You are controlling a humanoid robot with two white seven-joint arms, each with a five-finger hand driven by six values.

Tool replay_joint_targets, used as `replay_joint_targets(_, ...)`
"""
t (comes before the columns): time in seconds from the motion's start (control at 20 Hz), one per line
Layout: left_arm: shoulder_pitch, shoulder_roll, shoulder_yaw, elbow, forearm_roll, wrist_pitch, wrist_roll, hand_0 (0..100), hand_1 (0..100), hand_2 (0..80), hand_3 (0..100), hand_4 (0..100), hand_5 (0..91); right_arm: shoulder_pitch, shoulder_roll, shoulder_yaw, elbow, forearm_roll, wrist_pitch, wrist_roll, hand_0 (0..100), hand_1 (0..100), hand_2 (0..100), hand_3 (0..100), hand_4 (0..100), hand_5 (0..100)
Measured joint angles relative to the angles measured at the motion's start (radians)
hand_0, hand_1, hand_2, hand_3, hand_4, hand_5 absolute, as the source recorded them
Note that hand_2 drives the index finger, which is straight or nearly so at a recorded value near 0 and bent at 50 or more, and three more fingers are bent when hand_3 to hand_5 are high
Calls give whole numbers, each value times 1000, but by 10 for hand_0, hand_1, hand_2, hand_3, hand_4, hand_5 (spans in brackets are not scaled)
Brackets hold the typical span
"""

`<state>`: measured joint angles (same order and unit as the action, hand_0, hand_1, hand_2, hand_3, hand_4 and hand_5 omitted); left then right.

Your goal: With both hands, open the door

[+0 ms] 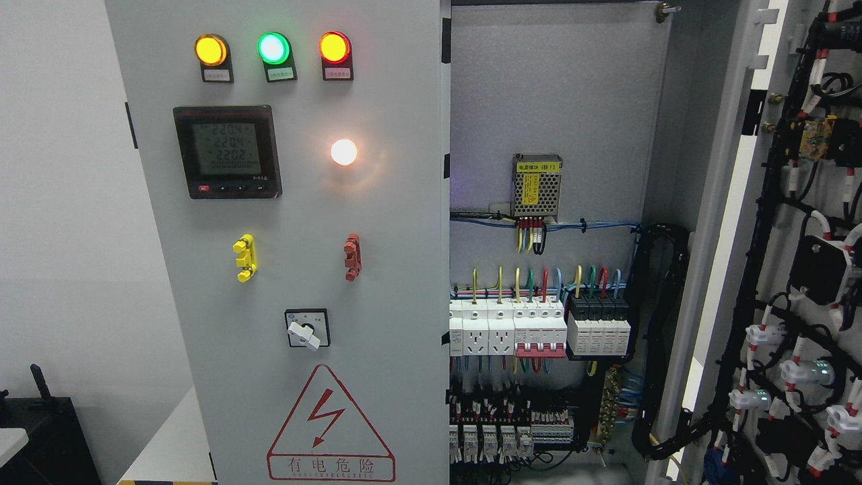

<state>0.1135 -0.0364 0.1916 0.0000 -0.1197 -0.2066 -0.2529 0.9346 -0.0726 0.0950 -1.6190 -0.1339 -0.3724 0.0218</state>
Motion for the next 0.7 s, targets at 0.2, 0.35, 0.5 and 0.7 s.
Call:
replay_joint_targets(0.2,0,0,0,0,0,0,0,0,0,0,0,42,0,-24,-6,7,-39,0,-1,-2,0,0,0,0,0,0)
replay_joint_targets(0.35,0,0,0,0,0,-1,0,0,0,0,0,42,0,-51,-9,15,-62,-1,-1,-3,0,0,0,0,0,0)
replay_joint_targets(0.5,0,0,0,0,0,-2,0,0,0,0,0,42,0,-74,-12,29,-80,-1,-1,-3,0,0,0,0,0,0)
replay_joint_targets(0.7,0,0,0,0,0,-5,0,0,0,0,0,42,0,-116,-15,54,-100,-1,-1,-2,0,0,0,0,0,0)
